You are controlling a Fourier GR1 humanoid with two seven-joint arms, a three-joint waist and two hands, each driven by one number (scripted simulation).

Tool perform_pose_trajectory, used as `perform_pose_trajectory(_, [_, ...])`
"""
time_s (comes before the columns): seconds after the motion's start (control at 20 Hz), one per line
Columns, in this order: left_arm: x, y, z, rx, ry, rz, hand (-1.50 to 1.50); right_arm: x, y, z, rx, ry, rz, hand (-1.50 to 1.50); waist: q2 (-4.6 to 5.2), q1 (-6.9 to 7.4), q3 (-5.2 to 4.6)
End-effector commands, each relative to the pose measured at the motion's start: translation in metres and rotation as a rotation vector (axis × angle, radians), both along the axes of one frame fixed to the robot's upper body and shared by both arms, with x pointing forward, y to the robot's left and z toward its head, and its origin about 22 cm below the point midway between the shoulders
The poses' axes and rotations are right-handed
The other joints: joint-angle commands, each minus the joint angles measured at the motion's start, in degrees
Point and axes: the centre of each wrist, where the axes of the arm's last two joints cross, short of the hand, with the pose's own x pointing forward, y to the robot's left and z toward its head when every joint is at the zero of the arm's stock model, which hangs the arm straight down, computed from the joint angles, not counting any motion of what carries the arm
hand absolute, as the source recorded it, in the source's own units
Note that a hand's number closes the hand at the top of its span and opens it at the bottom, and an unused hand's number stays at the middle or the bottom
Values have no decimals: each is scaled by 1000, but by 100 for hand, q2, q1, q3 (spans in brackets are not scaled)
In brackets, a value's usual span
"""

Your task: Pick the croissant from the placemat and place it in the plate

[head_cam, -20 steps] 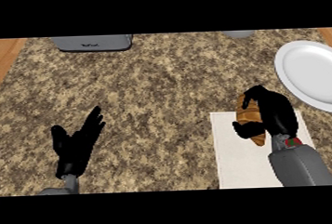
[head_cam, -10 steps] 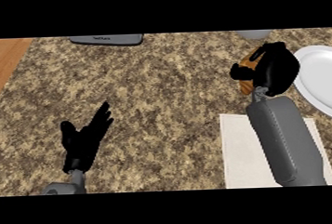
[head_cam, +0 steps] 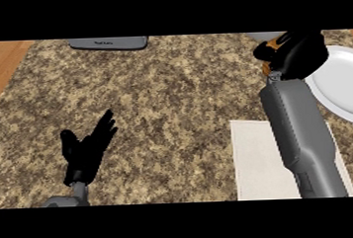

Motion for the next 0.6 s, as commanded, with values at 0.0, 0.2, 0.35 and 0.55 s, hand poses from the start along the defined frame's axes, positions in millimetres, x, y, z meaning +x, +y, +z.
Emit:
perform_pose_trajectory(0.0, [-7,7,-13,10,50,13,0,5,-12,-3,123,-203,-123,150,-13,-131,-10])
perform_pose_trajectory(0.2, [-12,5,-14,-1,30,38,0,2,-57,-44,44,-166,-198,150,-32,-183,-9])
perform_pose_trajectory(0.35, [-8,16,-7,-16,33,23,0,8,-91,-36,-1,-169,-261,150,-25,-171,-7])
perform_pose_trajectory(0.55, [-18,9,-9,-3,51,26,0,-1,-140,-41,-39,-203,-338,150,-40,-176,-2])
